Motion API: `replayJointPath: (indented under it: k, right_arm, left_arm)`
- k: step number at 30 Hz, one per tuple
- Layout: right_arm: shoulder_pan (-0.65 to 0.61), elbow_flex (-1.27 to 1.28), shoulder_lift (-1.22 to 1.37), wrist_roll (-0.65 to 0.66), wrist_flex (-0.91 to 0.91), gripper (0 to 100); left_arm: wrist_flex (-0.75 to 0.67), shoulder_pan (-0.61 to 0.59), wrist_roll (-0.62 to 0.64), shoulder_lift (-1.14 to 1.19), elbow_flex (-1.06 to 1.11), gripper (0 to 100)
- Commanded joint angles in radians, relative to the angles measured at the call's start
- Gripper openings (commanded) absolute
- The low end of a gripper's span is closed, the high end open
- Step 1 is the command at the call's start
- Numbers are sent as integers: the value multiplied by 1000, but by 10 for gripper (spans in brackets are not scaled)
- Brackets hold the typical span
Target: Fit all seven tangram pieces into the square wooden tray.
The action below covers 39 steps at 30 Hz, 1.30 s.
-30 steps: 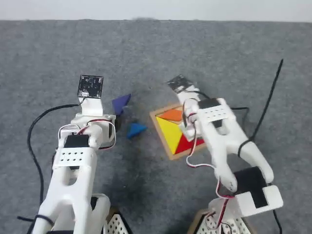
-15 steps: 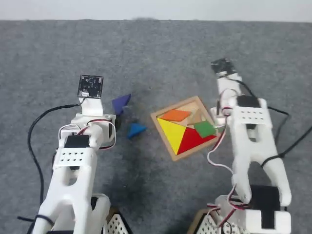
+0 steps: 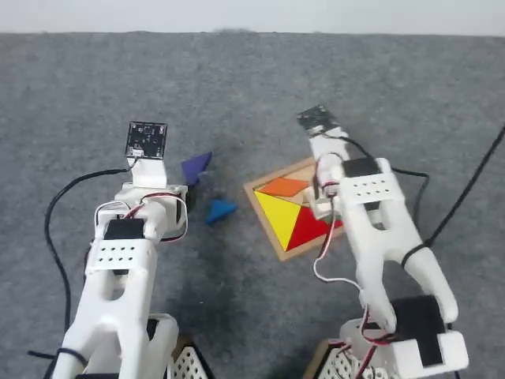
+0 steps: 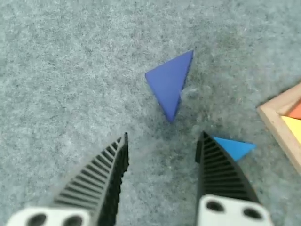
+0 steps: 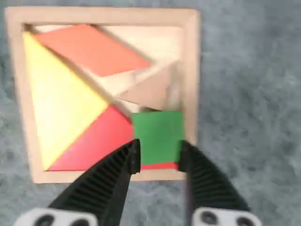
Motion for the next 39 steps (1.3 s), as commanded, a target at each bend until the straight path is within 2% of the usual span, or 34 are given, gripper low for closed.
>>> replayJointPath:
  k: [1,8,17,27,39]
  right_arm:
    - [-31,-2,16,-14,-12,280]
    - [-47,-2,180,17,-41,315]
    - [81,-8,202,35,-93,310]
    - [114,-8,196,29,-159,133]
    - [291,-167,197,-28,-191,122]
  left_arm:
    - [-29,9,12,-29,-5,224]
    - [-28,9,12,-29,-5,224]
    - [-28,9,12,-29,-5,224]
    - [-26,9,14,-29,-4,224]
    - [-29,60,12,-29,16,223]
